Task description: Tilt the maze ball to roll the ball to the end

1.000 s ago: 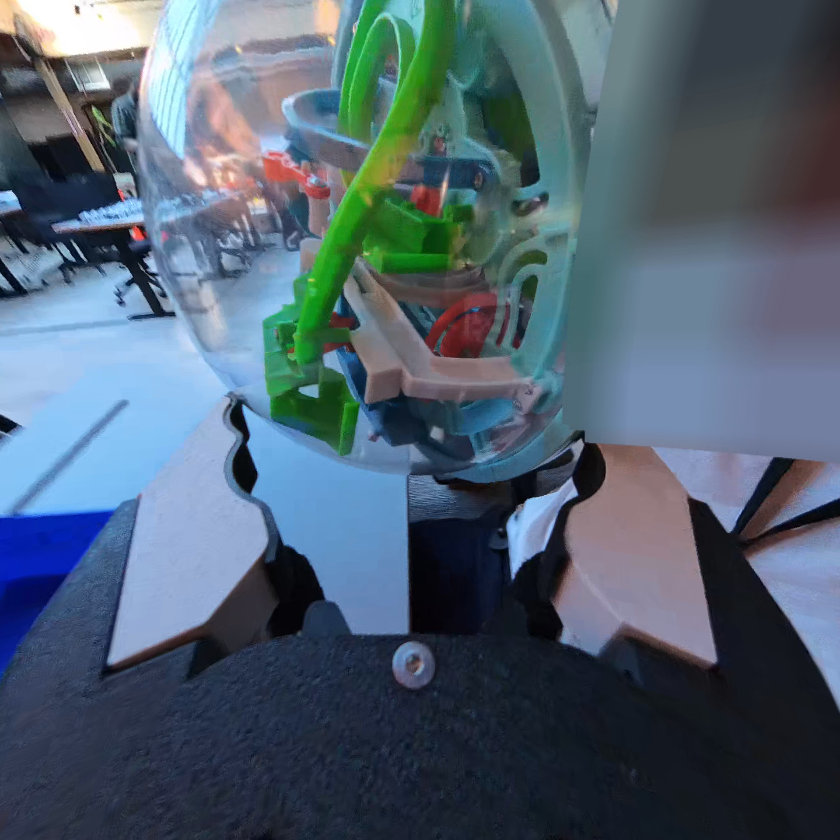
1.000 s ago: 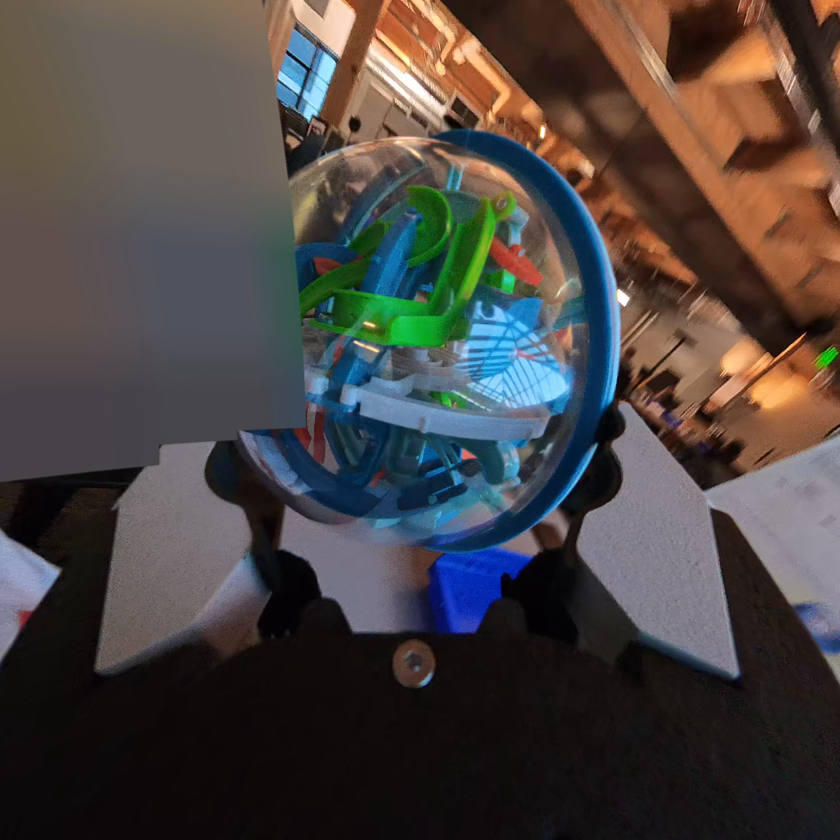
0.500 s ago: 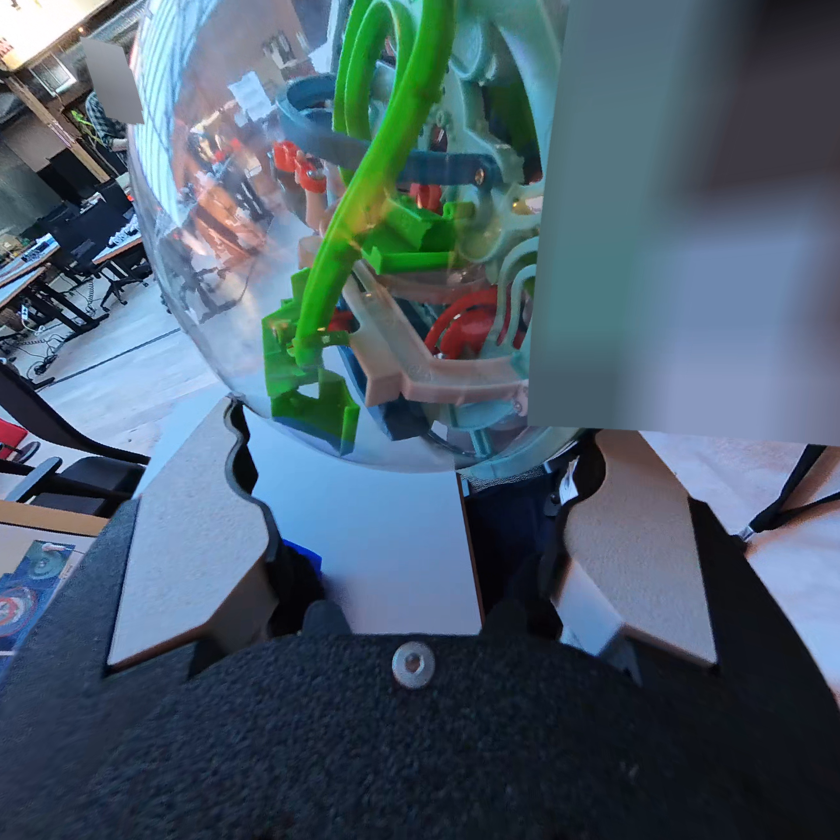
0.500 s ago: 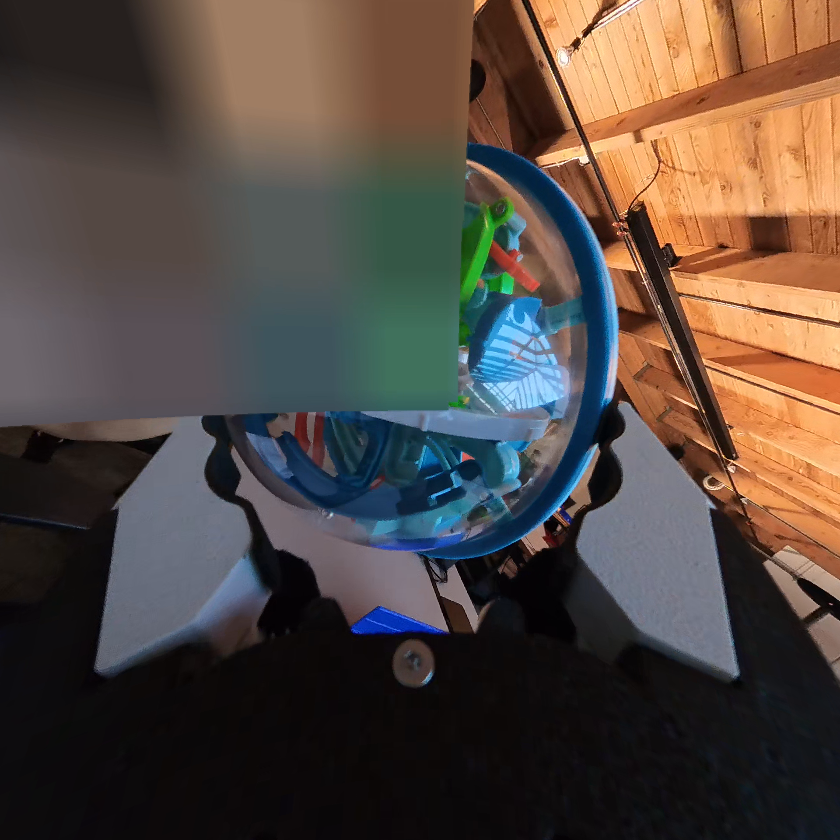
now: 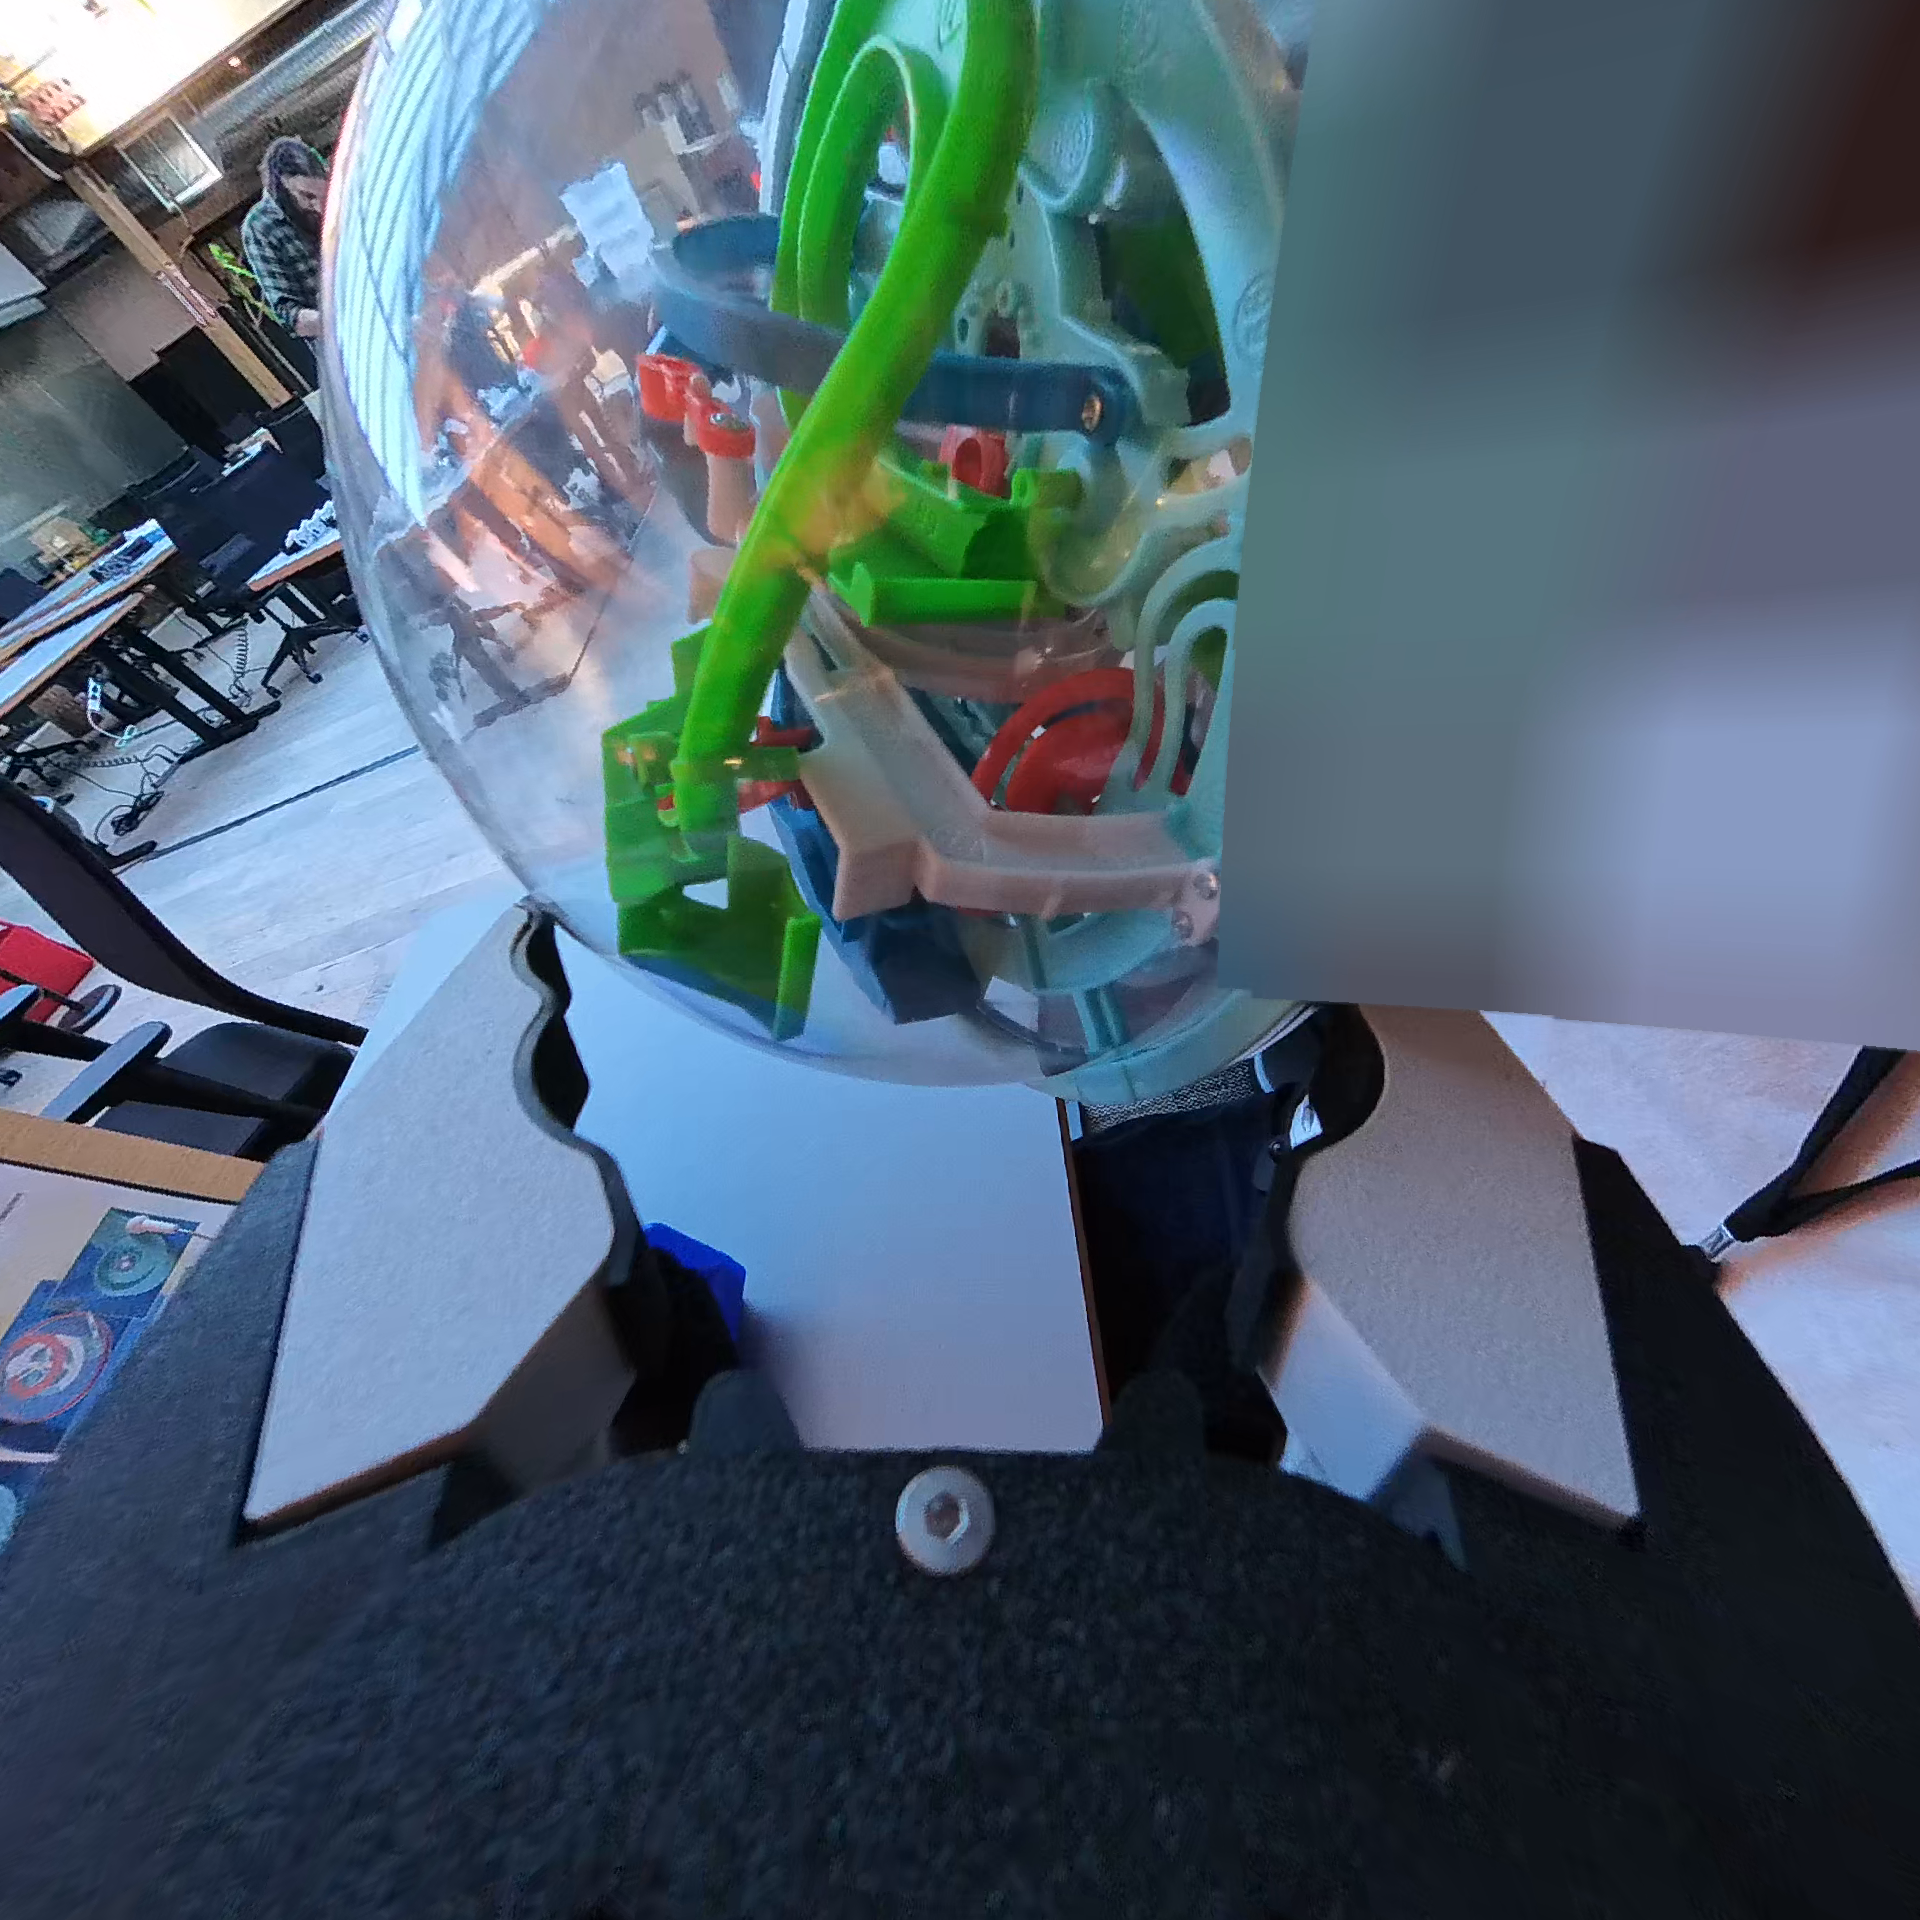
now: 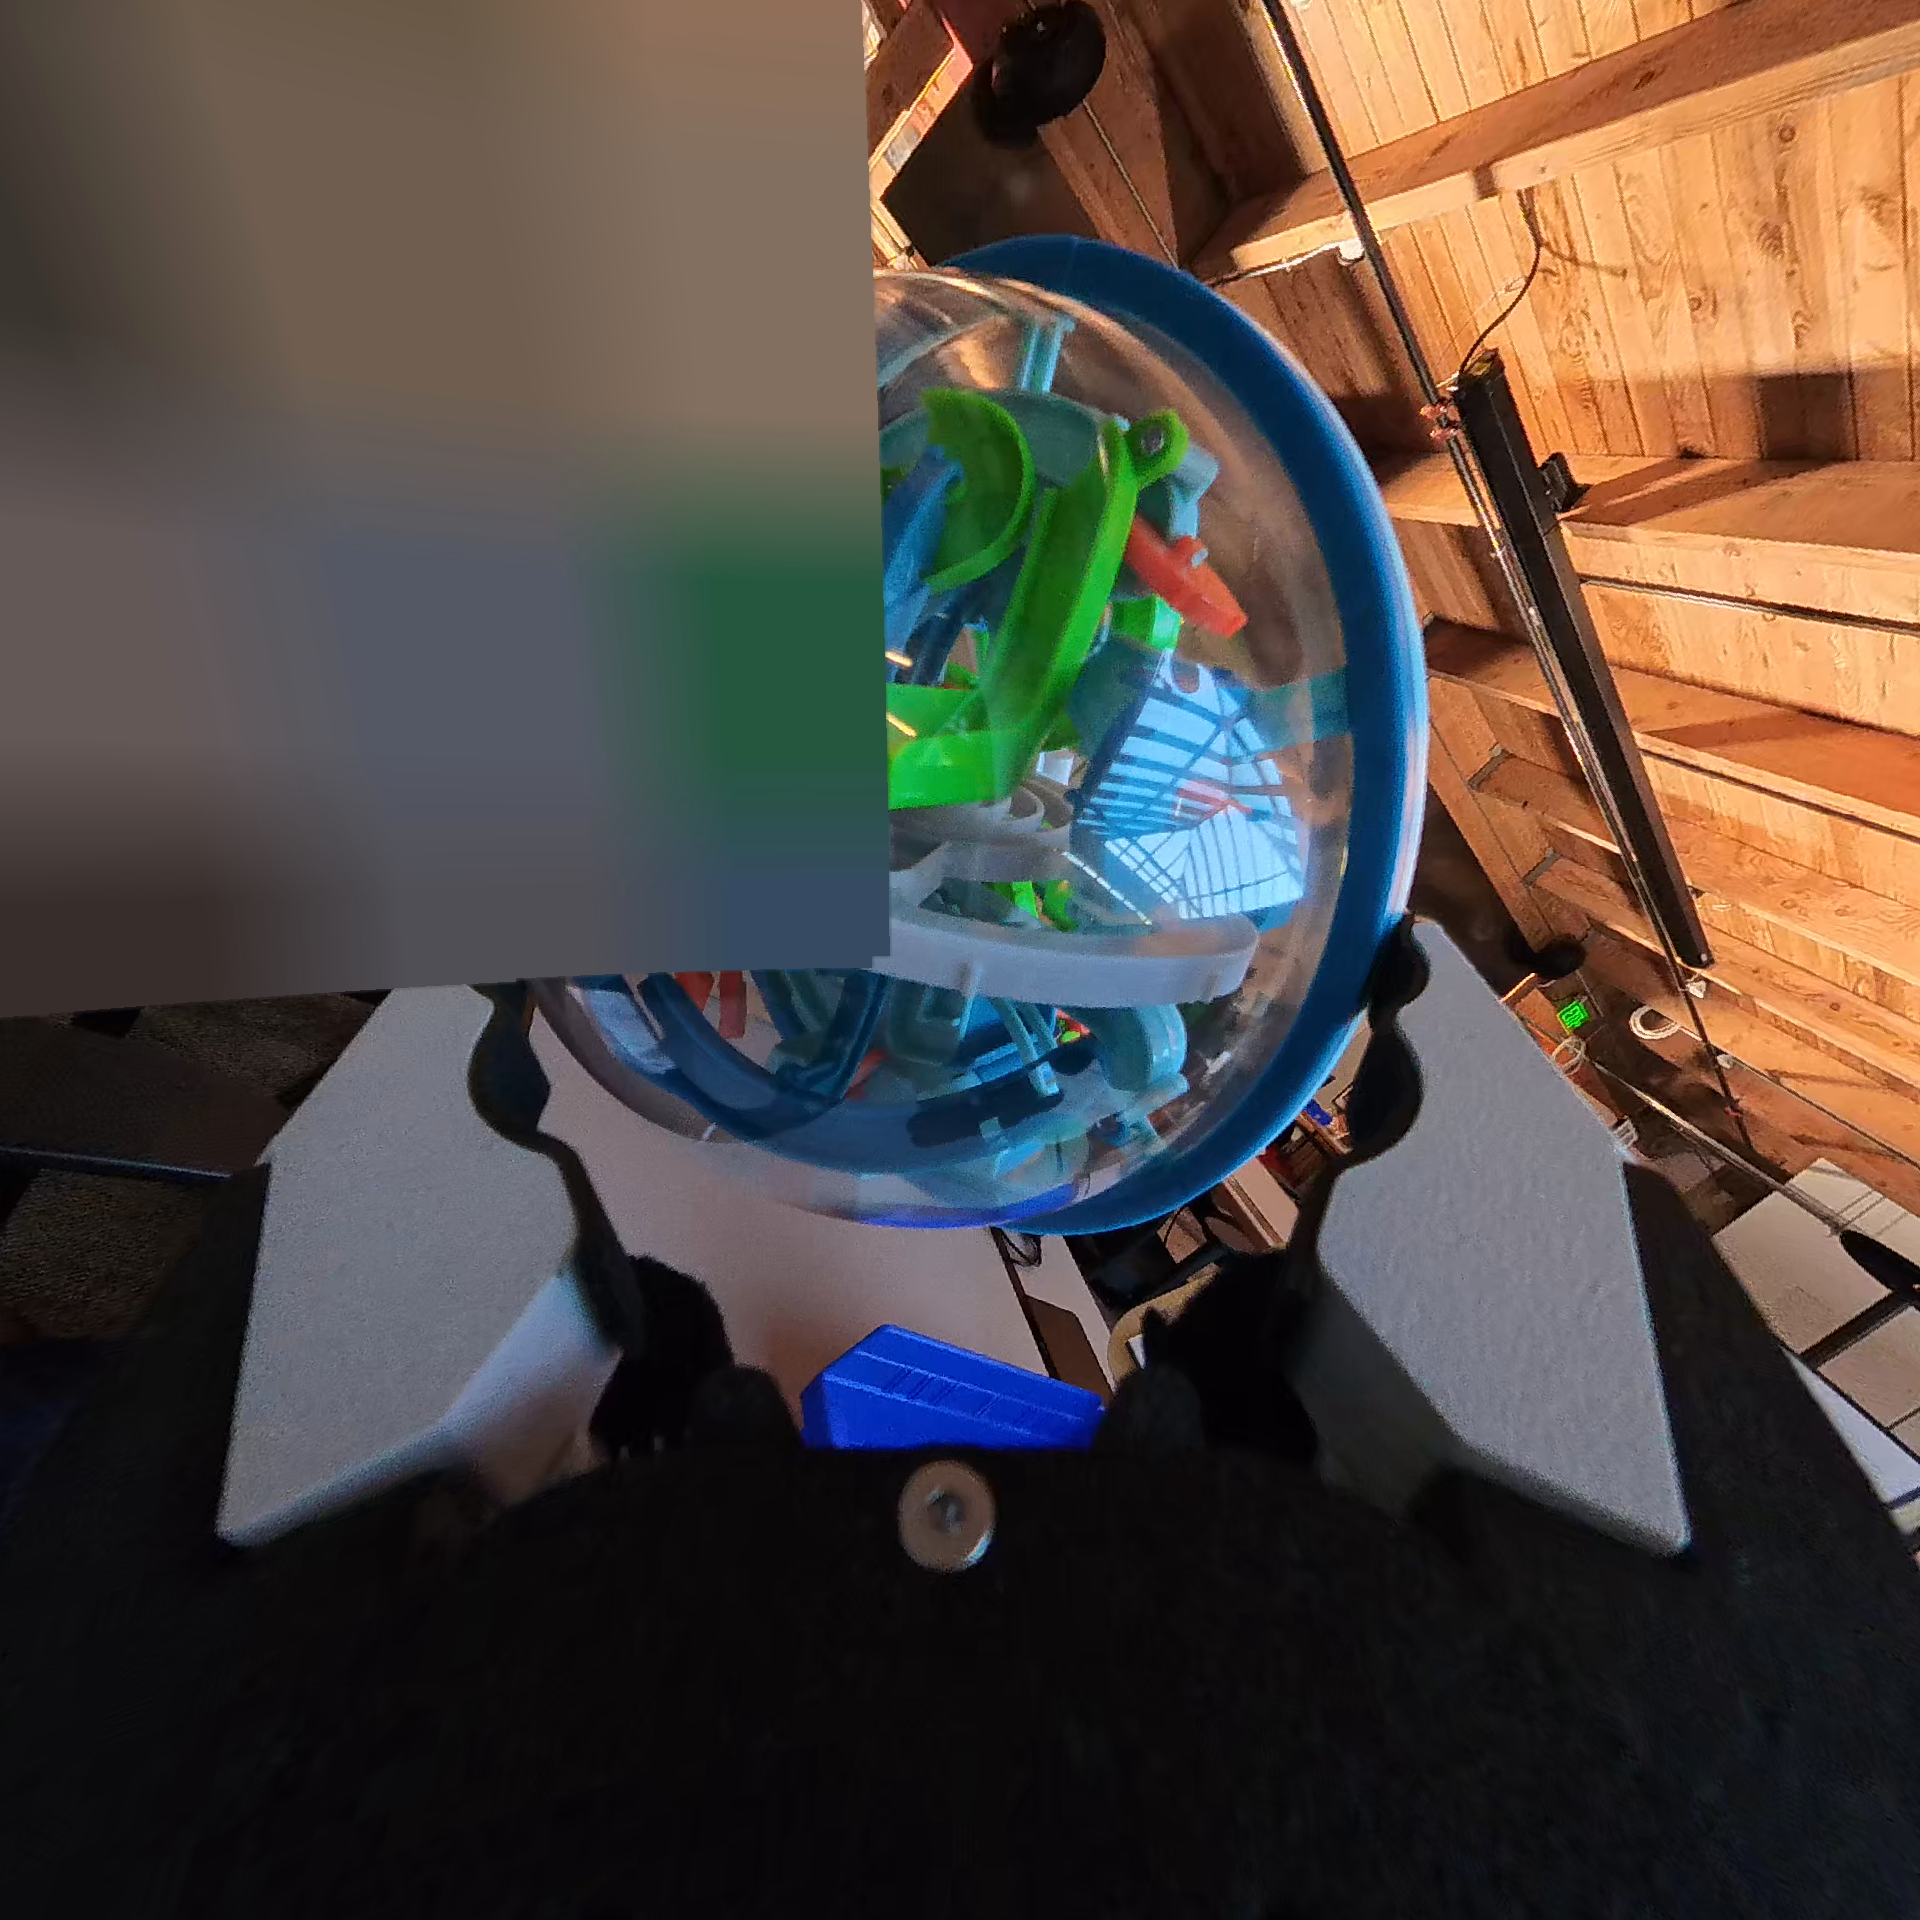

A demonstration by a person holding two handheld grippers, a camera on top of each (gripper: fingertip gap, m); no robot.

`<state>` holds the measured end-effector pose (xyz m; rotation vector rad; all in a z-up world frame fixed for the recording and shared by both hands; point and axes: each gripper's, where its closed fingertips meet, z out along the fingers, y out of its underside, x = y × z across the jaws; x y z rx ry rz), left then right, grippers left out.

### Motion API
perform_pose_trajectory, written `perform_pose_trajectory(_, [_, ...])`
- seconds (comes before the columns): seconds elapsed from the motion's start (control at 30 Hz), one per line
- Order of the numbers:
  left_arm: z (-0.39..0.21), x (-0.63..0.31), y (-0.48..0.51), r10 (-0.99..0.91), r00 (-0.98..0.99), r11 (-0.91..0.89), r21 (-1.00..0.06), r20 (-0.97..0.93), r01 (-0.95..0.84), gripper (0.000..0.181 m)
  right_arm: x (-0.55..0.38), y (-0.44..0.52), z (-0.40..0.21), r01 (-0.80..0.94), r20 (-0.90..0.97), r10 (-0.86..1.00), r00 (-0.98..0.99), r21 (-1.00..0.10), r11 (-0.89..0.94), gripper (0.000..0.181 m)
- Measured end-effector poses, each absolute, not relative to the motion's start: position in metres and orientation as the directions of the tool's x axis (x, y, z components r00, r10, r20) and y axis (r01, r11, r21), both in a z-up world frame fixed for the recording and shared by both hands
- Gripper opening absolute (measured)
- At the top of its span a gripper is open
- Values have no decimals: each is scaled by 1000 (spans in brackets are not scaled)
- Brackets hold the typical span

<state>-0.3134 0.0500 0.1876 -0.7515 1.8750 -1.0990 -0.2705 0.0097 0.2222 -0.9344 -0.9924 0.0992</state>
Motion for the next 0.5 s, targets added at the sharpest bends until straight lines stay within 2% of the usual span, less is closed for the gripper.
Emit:
perform_pose_trajectory(0.03, [188, -314, 50, -802, -488, 439, -894, -345, -88, 141, -270, 10, 222, 325, 669, 469, 577, -715, 619, 155])
perform_pose_trajectory(0.5, [173, -311, 58, -829, -484, 384, -915, -281, -126, 141, -265, 22, 206, 298, 612, 517, 598, -769, 566, 154])
